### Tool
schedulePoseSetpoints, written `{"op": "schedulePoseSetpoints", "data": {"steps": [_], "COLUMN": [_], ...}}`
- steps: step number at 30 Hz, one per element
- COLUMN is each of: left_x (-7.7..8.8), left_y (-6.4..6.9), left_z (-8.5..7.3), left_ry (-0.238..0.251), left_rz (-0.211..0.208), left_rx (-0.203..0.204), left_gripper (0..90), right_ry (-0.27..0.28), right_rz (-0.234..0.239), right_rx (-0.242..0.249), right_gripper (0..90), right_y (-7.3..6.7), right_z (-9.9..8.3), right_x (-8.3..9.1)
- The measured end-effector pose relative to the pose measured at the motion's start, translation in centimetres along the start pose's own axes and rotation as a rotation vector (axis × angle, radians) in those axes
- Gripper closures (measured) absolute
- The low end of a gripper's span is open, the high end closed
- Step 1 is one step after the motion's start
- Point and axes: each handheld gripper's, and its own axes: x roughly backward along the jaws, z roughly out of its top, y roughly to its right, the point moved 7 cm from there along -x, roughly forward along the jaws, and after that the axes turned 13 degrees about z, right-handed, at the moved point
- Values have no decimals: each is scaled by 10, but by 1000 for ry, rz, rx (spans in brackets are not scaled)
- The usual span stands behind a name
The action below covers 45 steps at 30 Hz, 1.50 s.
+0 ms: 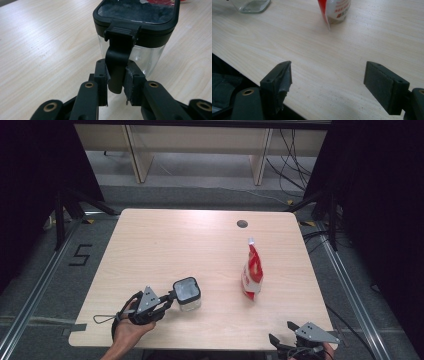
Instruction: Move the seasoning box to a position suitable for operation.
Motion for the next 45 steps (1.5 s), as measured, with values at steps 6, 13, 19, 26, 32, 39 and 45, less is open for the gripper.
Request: {"op": "schedulePoseSetpoints", "data": {"steps": [6,13,19,26,32,39,45], "left_x": [-6,-9,-10,-9,-10,-10,-10], "left_y": [2,23,42,61,69,72,78], "left_z": [2,9,14,19,21,22,23], "left_ry": [42,72,93,117,124,132,122], "left_rz": [-92,-174,-233,-315,-338,-347,-354], "left_rx": [-22,-48,-79,-122,-121,-99,-106], "left_gripper": [737,738,738,738,737,736,734], "right_ry": [-4,-2,4,0,0,-1,0], "right_rz": [3,0,-7,5,6,6,9], "right_rx": [-11,4,38,0,6,-3,-9], "right_gripper": [236,237,237,237,237,237,237], "right_y": [-1,0,3,0,-1,-2,-2], "right_z": [0,0,1,0,1,0,0], "right_x": [-1,0,0,0,-1,-1,0]}}
